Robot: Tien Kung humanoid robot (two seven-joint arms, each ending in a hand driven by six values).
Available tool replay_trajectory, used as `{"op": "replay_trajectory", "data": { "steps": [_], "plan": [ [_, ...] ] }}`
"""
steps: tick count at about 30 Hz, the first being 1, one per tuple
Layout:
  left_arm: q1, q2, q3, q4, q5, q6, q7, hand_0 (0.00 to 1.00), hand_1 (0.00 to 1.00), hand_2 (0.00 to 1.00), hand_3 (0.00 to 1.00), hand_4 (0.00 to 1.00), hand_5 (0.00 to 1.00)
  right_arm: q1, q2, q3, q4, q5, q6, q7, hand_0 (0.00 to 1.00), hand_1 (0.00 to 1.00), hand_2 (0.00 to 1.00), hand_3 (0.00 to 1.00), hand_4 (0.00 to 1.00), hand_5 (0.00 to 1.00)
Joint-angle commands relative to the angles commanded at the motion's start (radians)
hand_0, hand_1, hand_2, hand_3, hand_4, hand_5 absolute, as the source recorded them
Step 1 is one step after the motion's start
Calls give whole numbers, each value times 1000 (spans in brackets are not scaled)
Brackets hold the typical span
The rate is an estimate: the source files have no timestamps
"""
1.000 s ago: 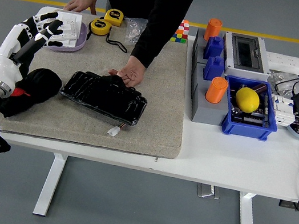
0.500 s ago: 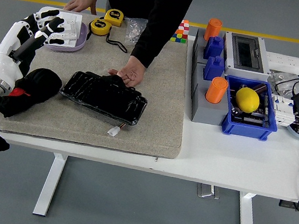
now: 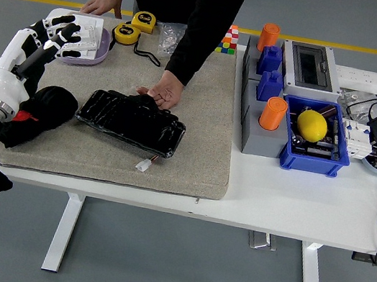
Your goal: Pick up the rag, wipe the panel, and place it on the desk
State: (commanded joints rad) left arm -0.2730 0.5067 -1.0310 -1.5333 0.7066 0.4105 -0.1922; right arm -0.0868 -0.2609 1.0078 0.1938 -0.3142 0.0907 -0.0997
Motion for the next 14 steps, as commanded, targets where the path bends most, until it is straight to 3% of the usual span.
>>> {"op": "replay_trajectory", "data": {
  "steps": [14],
  "plan": [
    [-2, 0, 5, 13, -9, -5, -8, 546, 711, 724, 712, 901, 513, 0, 0, -2, 0, 6, -1, 0, 738, 670, 696, 609, 998, 540]
  ]
}}
